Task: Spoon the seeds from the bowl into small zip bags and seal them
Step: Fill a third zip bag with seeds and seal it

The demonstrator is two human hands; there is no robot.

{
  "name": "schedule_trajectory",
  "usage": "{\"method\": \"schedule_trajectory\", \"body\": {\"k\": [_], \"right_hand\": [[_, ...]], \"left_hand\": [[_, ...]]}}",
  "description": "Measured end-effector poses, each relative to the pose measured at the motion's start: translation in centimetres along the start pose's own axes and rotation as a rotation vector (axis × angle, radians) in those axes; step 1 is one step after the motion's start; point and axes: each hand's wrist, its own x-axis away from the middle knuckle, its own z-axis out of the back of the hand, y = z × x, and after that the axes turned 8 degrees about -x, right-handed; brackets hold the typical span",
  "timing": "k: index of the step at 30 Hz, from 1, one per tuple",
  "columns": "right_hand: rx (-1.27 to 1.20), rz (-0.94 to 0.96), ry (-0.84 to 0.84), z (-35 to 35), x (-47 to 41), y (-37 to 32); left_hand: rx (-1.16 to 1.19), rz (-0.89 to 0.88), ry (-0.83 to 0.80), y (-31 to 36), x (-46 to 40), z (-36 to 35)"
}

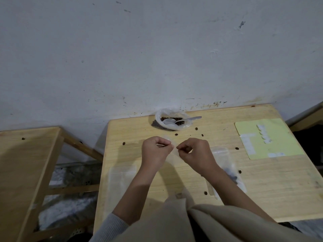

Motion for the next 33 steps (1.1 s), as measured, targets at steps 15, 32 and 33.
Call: {"method": "schedule_trajectory", "body": {"k": [15, 32, 33], "right_hand": [[0.220, 0.215, 0.192, -0.8, -1.1, 0.2], [-0.056, -0.189, 0.000, 2.7, -1.8, -1.7], [-0.096, -0.220, -0.002, 3.0, -1.9, -1.9]], "left_hand": [[-0.235, -0.052, -0.062, -0.2, 0.5, 0.2], [-0.342, -0.489, -0.072, -1.2, 0.2, 0.3], [-0.462, -0.528, -0.067, -2.0, -0.2, 0.2]]}}
